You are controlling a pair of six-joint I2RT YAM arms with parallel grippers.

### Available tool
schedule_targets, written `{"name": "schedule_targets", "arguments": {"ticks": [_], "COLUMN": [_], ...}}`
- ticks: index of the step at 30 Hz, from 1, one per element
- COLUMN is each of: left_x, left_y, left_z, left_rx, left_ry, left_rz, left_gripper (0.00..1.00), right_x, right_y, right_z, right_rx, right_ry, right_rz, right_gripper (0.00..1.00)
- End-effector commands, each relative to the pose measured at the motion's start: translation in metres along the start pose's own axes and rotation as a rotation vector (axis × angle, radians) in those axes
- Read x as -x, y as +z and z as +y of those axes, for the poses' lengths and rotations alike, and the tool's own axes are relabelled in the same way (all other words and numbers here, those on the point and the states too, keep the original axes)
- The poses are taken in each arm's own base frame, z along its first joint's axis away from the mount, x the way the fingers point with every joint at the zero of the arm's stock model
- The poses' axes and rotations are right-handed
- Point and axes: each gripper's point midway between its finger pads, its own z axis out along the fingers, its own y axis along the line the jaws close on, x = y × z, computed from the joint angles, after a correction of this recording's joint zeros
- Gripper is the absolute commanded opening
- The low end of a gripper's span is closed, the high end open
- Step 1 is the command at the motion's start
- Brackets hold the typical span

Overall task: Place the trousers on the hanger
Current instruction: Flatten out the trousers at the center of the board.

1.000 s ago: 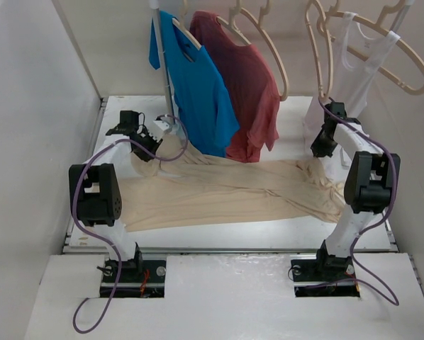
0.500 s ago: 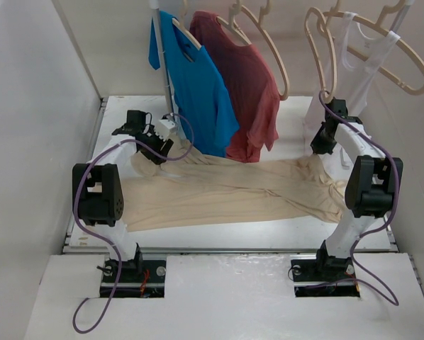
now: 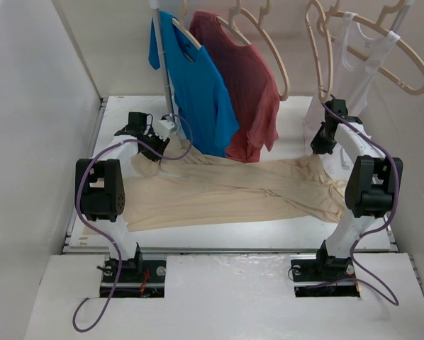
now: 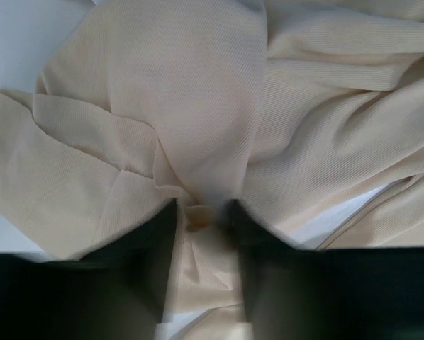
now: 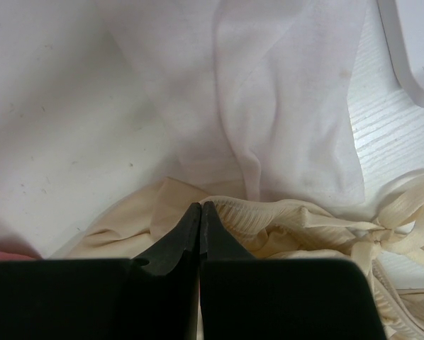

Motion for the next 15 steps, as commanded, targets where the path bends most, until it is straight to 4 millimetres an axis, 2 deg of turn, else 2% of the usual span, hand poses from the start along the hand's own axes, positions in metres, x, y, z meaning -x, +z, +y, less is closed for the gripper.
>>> {"name": "schedule_targets", "arguments": {"ticks": [1, 2, 3, 5, 7, 8, 10, 11, 13, 14, 15], "left_x": [-0.001, -0.001, 0.001, 0.006, 0.010, 0.020, 0.019, 0.026, 0.023, 0.017, 0.015], "left_y": [0.002, 0.002, -0.003, -0.013, -0.029, -0.044, -0.068, -0.085, -0.105, -0.121, -0.130], "left_z": [-0.001, -0.001, 0.004, 0.014, 0.031, 0.043, 0.069, 0.080, 0.098, 0.112, 0.116], "left_rx": [-0.007, -0.007, 0.006, 0.028, 0.059, 0.088, 0.147, 0.177, 0.230, 0.270, 0.285], "left_ry": [-0.008, -0.008, -0.012, -0.034, -0.057, -0.061, -0.099, -0.104, -0.100, -0.101, -0.111], "left_rz": [-0.006, -0.006, -0.014, -0.027, -0.049, -0.070, -0.087, -0.106, -0.111, -0.116, -0.117], "left_gripper": [0.20, 0.07, 0.00, 0.00, 0.00, 0.00, 0.00, 0.00, 0.00, 0.00, 0.00], "right_x": [0.017, 0.022, 0.022, 0.024, 0.034, 0.041, 0.060, 0.065, 0.082, 0.085, 0.084], "right_y": [-0.019, -0.024, -0.025, -0.028, -0.037, -0.049, -0.061, -0.067, -0.085, -0.088, -0.088], "right_z": [0.006, 0.008, 0.008, 0.008, 0.000, -0.003, -0.009, -0.013, -0.016, -0.021, -0.019], "right_rx": [0.026, 0.035, 0.035, 0.040, 0.056, 0.073, 0.105, 0.108, 0.130, 0.127, 0.135], "right_ry": [-0.007, -0.004, -0.004, -0.002, 0.030, 0.055, 0.106, 0.127, 0.159, 0.169, 0.168], "right_rz": [-0.070, -0.086, -0.086, -0.096, -0.114, -0.141, -0.200, -0.216, -0.282, -0.293, -0.289], "right_gripper": [0.00, 0.00, 0.00, 0.00, 0.00, 0.00, 0.00, 0.00, 0.00, 0.00, 0.00]}}
